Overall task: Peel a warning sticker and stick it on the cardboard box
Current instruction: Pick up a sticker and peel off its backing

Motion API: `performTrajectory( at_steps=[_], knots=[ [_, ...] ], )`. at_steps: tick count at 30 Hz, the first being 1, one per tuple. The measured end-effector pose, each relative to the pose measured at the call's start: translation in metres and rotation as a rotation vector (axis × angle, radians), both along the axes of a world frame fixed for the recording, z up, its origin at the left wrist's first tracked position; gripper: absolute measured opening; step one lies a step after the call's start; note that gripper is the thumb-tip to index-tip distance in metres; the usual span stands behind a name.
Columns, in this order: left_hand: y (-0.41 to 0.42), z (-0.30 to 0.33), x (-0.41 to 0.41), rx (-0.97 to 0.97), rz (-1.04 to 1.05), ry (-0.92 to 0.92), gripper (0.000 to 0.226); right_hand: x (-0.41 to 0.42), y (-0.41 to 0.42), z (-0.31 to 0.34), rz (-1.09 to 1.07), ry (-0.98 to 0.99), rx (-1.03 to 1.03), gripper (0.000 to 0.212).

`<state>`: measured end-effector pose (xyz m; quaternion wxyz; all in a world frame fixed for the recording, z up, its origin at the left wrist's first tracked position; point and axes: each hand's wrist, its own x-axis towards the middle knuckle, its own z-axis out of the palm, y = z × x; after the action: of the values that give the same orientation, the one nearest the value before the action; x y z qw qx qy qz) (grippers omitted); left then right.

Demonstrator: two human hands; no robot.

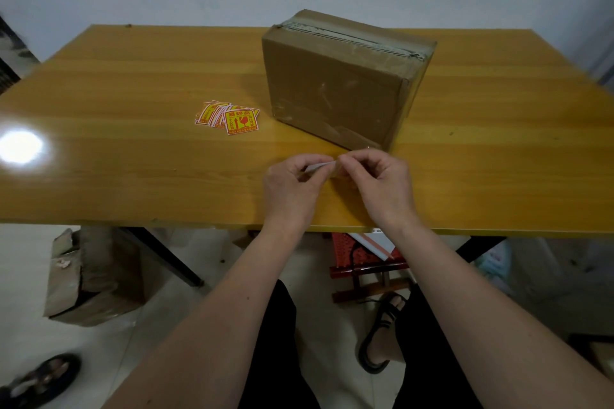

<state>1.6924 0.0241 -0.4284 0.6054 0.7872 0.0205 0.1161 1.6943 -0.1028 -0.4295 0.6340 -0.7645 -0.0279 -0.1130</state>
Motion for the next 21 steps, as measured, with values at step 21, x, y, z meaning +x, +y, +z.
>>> performTrajectory(
  at_steps=[21],
  knots=[
    [0.0015, -0.0017, 0.0012, -0.012, 0.019, 0.004, 0.017, -0.0015, 0.0005, 0.0027, -0.002, -0.007, -0.004, 0.011]
  ],
)
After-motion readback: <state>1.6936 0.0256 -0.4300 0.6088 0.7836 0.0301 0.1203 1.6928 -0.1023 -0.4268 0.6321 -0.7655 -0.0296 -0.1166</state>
